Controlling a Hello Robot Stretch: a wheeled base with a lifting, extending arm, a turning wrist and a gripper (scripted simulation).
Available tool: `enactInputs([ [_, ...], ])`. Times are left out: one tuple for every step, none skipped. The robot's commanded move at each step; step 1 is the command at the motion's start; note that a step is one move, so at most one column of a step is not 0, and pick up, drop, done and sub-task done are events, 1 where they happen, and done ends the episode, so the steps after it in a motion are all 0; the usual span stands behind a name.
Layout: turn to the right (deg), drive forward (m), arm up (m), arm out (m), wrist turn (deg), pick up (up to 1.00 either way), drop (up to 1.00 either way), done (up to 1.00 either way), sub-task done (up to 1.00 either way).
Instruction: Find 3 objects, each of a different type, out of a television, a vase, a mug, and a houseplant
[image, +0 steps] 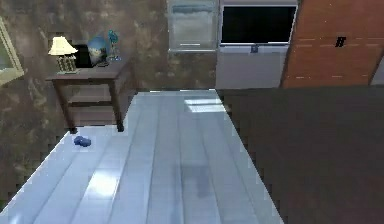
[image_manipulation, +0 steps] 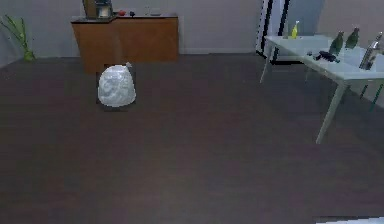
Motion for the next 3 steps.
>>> enactInputs([
  [0.0, 1.00, 0.00, 0.00, 0.0, 0.00, 0.00, 0.00, 0.00],
  [0.0, 1.00, 0.00, 0.00, 0.0, 0.00, 0.00, 0.00, 0.00],
  [6.0, 0.00, 0.00, 0.00, 0.0, 0.00, 0.00, 0.00, 0.00],
])
